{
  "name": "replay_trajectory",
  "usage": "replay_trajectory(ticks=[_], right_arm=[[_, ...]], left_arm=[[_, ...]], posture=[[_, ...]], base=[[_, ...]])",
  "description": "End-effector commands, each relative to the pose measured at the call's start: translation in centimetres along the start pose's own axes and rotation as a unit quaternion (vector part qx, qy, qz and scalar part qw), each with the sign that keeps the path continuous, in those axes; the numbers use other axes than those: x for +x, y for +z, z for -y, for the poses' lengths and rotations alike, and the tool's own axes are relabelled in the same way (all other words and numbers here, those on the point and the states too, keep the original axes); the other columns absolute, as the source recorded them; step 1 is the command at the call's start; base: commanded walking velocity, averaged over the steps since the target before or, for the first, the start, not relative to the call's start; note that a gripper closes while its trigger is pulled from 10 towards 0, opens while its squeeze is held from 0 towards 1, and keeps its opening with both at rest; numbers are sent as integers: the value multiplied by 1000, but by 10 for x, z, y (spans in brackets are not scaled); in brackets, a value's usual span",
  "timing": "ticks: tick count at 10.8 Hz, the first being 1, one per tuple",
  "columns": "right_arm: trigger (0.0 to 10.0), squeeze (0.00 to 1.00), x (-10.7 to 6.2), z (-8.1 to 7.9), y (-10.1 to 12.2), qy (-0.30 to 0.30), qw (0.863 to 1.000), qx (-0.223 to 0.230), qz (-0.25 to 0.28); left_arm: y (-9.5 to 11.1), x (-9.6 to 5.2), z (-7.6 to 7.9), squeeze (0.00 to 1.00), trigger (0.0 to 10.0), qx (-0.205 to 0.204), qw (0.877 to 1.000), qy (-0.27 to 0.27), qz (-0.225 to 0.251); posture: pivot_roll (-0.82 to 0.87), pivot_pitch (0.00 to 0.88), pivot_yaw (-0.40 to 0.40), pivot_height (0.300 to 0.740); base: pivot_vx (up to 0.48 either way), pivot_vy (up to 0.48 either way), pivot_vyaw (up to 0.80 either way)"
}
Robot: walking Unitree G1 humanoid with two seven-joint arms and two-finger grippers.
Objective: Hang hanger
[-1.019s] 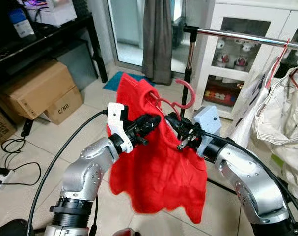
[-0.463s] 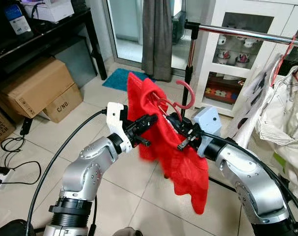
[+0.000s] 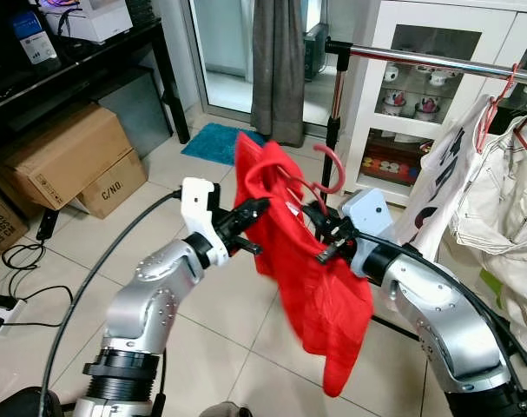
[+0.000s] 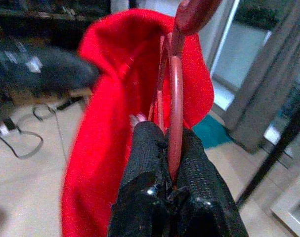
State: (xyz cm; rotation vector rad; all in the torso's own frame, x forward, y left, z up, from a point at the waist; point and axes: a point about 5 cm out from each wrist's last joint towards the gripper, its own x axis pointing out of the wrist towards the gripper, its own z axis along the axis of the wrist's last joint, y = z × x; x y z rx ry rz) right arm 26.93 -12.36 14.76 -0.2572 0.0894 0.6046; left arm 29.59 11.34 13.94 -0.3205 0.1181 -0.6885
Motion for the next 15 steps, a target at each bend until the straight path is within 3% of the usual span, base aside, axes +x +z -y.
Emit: replay_trajectory(ticks=[1,3,4,5,6,7,8,9,10,11,13,15], right_arm=[[0,0,-1,7,-7,-17,999,-27,-33],[0,0,-2,3,-10,18,997,-58,-41],[0,0,-7,-9,-8,84,994,-72,-26],[0,0,-10,-14,-9,116,991,-68,-19],[0,0,-16,-17,-14,142,988,-61,-23],[0,0,-22,-19,-19,163,985,-55,-28],[0,0,-27,-20,-20,185,981,-45,-24],[0,0,-32,-21,-21,201,979,-34,-20],[0,0,-34,-20,-22,197,980,-11,-8],[0,0,-35,-19,-22,184,983,21,7],[0,0,-35,-16,-25,180,982,50,16],[0,0,-34,-9,-24,154,985,71,37]], left_arm=[[25,-7,-9,0,0,37,998,28,40],[52,-15,-30,0,0,84,990,88,73],[67,-20,-48,0,0,141,976,148,69],[75,-26,-63,0,0,203,960,186,39],[79,-35,-79,0,0,272,936,224,-6],[88,-44,-91,0,0,294,920,261,-13],[95,-55,-106,0,0,337,890,305,-27],[104,-67,-118,0,0,345,871,350,-21],[106,-73,-125,0,0,346,862,370,-19],[104,-78,-130,0,0,341,858,384,-21],[91,-77,-132,0,0,325,868,374,-32],[70,-60,-120,0,0,301,901,309,-51]], posture=[[-15,0,95,740],[-12,0,92,740],[-12,0,92,740],[-11,0,91,740],[-12,0,94,740],[-13,0,95,740],[-15,0,102,740],[-15,0,103,740],[-15,0,106,740],[-14,0,106,740],[-13,0,104,740],[-11,0,102,740]], base=[[0,0,0],[0,0,0],[0,0,0],[0,0,0],[0,0,0],[0,0,0],[0,0,0],[0,0,0],[0,0,0],[0,0,0],[0,0,0],[0,0,0]])
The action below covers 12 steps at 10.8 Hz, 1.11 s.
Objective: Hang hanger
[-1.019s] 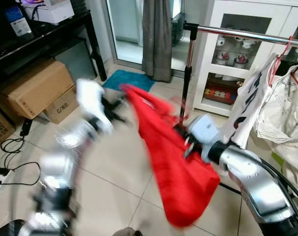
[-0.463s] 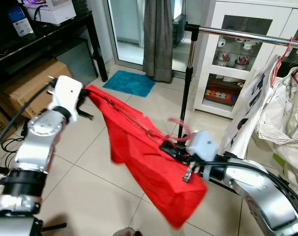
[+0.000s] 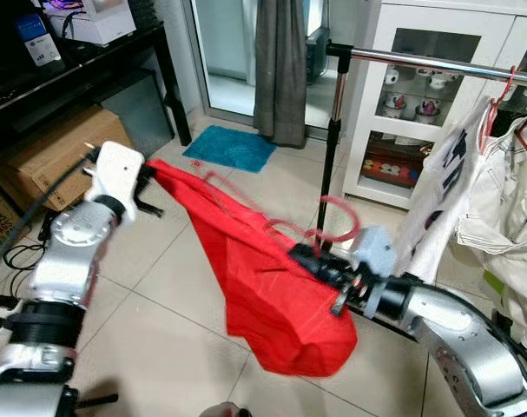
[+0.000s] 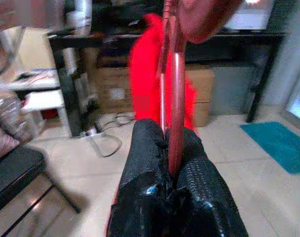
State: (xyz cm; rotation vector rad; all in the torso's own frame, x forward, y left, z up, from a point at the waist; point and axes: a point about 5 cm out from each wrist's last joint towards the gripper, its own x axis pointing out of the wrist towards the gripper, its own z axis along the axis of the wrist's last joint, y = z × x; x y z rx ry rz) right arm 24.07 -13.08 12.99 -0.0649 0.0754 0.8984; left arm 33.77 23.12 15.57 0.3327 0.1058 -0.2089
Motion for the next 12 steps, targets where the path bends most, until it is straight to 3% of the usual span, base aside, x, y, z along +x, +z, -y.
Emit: replay_trajectory(ticks=[1,2,3,4,5,6,7,8,9,10,11,12], right_arm=[[0,0,-3,21,3,-87,996,5,11],[0,0,7,33,10,-174,983,39,46],[0,0,12,36,16,-217,970,72,77],[0,0,17,40,21,-266,954,98,101],[0,0,16,47,22,-314,937,107,107],[0,0,13,53,21,-346,927,100,106],[10000,0,11,55,14,-357,928,89,56],[10000,0,11,47,7,-334,939,74,25],[10000,0,9,43,-1,-337,938,81,4],[10000,0,7,40,-7,-342,937,66,-15],[10000,0,5,36,-8,-380,925,20,-8],[10000,0,4,35,-10,-383,923,40,-13]], left_arm=[[4,-2,11,0,0,-20,999,-41,13],[9,-2,52,0,0,-38,987,-152,31],[15,-8,79,0,0,-52,967,-243,49],[20,-24,105,0,0,-65,932,-352,61],[21,-34,111,0,0,-76,919,-381,61],[20,-37,108,0,0,-89,923,-370,61],[8,-38,92,0,0,-126,951,-279,40],[-4,-41,79,0,2157,-175,966,-191,30],[-12,-45,75,0,4392,-195,968,-154,22],[-18,-52,74,0,10000,-198,970,-138,11],[-25,-61,73,0,10000,-196,975,-106,3],[-28,-62,74,0,10000,-192,977,-91,-6]], posture=[[-12,0,101,740],[-11,0,100,740],[-12,0,100,740],[-14,0,101,740],[-12,0,100,740],[-12,0,100,740],[-12,0,101,740],[-12,12,91,740],[-11,18,82,740],[-10,27,72,740],[-15,31,68,740],[-11,29,72,740]], base=[[0,0,0],[0,0,0],[0,0,0],[0,0,0],[0,0,0],[0,0,0],[0,0,0],[0,0,0],[0,0,-444],[0,0,-800],[0,0,-800],[0,0,-800]])
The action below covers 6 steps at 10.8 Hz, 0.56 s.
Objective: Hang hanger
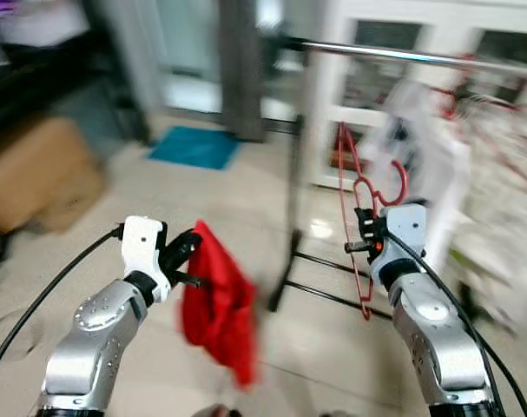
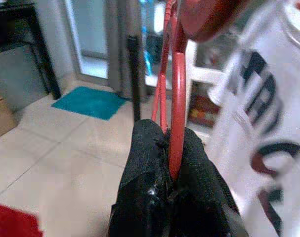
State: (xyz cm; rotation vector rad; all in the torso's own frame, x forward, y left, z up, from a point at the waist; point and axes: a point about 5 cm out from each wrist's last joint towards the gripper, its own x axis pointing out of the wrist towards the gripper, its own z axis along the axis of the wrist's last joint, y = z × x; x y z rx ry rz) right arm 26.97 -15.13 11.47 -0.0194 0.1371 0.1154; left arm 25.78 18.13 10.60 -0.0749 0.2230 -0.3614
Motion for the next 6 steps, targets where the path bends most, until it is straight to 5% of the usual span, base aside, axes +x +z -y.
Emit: replay_trajectory(ticks=[1,3,6], right_arm=[[10000,0,-2,0,2,10,1000,18,-11],[10000,0,1,9,6,-32,997,68,0],[10000,0,-3,17,6,-60,997,49,-5]], left_arm=[[7,-1,-1,0,10000,10,1000,14,9],[7,4,-1,0,10000,43,998,48,8],[12,13,6,0,10000,-8,1000,26,12]], posture=[[-15,21,76,740],[-36,8,77,740],[-77,27,90,740]], base=[[0,0,-800],[0,0,-766],[0,0,-794]])
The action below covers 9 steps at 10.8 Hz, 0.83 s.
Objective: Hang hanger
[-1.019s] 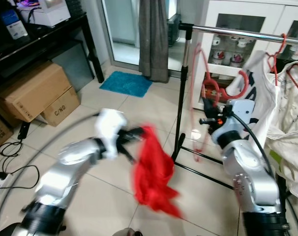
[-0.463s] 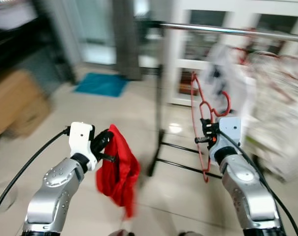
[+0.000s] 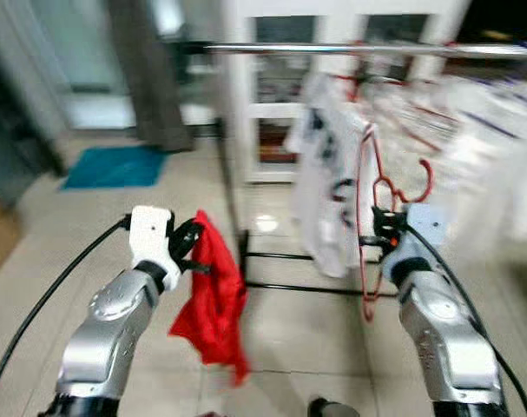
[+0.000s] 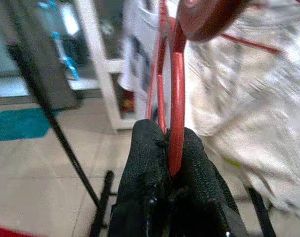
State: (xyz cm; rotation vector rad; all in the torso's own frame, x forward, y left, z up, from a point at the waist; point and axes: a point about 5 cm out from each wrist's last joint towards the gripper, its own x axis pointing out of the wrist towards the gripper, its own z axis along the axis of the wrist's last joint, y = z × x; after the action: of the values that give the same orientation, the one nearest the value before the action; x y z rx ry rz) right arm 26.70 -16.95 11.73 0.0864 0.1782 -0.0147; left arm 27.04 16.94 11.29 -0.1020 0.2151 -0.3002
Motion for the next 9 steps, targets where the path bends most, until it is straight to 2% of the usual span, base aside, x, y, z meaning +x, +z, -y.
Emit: replay_trajectory(ticks=[1,2,3,4,5,6,7,8,9], right_arm=[[10000,0,-4,4,3,-13,1000,13,-2],[10000,0,-7,12,4,-48,999,0,5],[10000,0,-7,14,3,-56,998,-11,5],[10000,0,-8,12,3,-42,999,26,4],[10000,0,-8,9,4,-34,999,41,5],[10000,0,-11,4,5,-33,998,52,18],[10000,0,-13,7,8,-34,998,47,21],[10000,0,-13,9,8,-25,999,24,18],[10000,0,-13,10,6,-21,1000,11,10]], left_arm=[[4,1,-3,0,10000,-11,1000,10,4],[9,3,-1,0,10000,-3,1000,17,12],[9,2,0,0,10000,1,1000,18,14],[6,-1,6,0,10000,-20,1000,5,9],[5,0,8,0,10000,-37,999,2,-1],[-3,1,7,0,10000,-57,998,0,-34],[-4,5,14,0,10000,-71,996,-13,-43],[-1,9,15,0,10000,-36,999,-1,-24],[1,11,14,0,10000,-18,1000,16,-4]], posture=[[-92,53,105,740],[-91,68,105,740],[-89,70,102,740],[-82,67,99,740],[-87,68,101,740],[-105,65,111,740],[-122,59,101,740],[-119,63,85,740],[-113,58,71,740]], base=[[0,0,-800],[0,0,-800],[0,0,-800],[0,0,-800],[0,0,-800],[0,0,-800],[0,0,-800],[0,0,-800],[0,0,-800]])
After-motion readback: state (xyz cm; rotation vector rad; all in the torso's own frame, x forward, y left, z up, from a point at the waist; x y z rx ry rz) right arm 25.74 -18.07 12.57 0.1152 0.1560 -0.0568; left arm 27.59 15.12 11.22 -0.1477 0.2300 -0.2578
